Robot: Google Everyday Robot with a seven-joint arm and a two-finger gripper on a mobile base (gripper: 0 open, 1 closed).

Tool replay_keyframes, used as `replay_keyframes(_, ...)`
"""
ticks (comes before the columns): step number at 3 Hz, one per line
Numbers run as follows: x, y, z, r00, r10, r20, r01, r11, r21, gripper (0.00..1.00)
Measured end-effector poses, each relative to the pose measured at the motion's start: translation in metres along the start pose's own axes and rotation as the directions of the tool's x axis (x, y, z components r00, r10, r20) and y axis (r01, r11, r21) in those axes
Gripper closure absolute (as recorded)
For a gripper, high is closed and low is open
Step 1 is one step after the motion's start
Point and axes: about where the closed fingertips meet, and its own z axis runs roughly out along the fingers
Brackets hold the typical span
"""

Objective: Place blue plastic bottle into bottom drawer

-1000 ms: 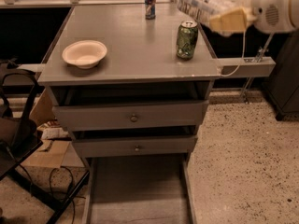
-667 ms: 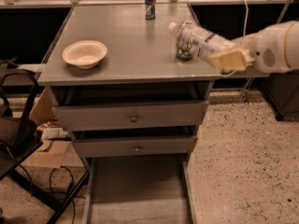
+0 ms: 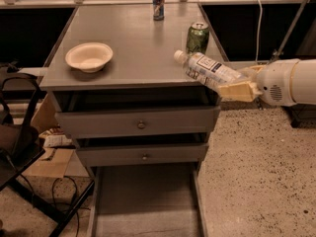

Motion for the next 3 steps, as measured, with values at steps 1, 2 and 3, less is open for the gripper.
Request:
replay_keyframes(1, 0.020, 0.015, 0.006, 0.993, -0.108, -0.044, 0.106, 0.9934, -0.043, 1.00)
replay_keyframes(2, 0.060, 0.044, 0.000, 0.970, -0.231, -0.071, 0.218, 0.9631, -0.158, 1.00)
replay_keyframes(3, 0.125, 0.075, 0.009, 0.943, -0.308, -0.124, 0.268, 0.9266, -0.264, 1.00)
